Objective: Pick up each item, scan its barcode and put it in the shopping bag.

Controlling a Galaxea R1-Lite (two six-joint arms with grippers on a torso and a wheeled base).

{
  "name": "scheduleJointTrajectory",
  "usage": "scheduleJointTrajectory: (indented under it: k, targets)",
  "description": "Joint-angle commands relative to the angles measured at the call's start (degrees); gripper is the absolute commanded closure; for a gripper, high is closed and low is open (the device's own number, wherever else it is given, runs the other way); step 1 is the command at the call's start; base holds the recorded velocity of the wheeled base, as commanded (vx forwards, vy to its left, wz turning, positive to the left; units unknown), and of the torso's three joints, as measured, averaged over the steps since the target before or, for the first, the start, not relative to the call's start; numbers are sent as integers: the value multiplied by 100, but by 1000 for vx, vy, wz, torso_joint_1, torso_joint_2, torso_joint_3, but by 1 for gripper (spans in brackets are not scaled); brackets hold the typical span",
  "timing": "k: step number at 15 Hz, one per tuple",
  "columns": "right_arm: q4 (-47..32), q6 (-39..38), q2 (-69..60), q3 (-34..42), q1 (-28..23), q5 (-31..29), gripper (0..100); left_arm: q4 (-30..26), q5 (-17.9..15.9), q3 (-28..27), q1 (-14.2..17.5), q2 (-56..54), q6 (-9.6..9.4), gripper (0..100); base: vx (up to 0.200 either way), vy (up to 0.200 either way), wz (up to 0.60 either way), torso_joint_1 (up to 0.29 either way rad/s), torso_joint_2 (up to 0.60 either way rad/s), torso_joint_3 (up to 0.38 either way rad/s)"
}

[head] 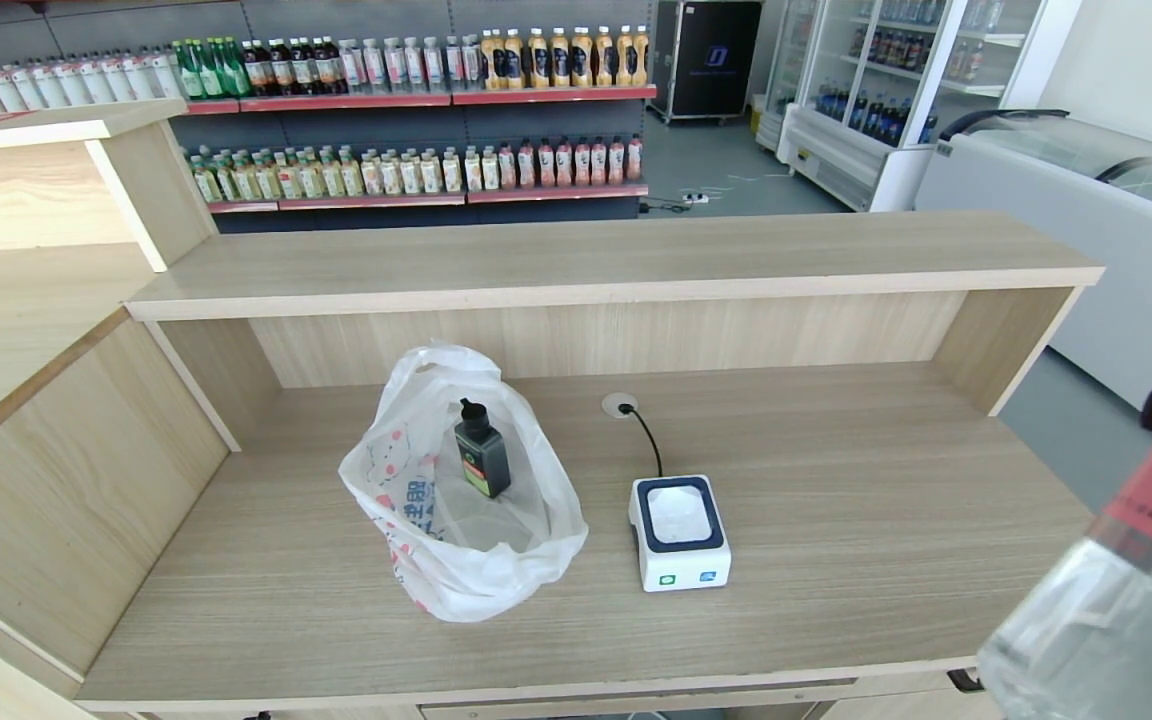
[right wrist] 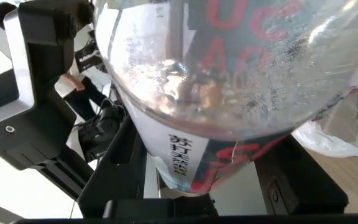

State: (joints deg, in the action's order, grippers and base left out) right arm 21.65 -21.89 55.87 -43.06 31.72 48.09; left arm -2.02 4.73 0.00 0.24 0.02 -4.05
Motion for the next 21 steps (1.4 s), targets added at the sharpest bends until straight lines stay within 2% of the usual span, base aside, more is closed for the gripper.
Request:
scheduleJointTrajectory:
  k: [1,4,21]
  targets:
    - [23,80,126,-1,229,-63,100,0,2,0,2,-2,0,0,0,0,0,0,0,0]
    - [41,212,319,-1,423,-529,100,0,2,0,2,-2,0,0,0,0,0,0,0,0]
    - [-12,221,144,17,361,-503,100,0,2,0,2,-2,0,0,0,0,0,0,0,0]
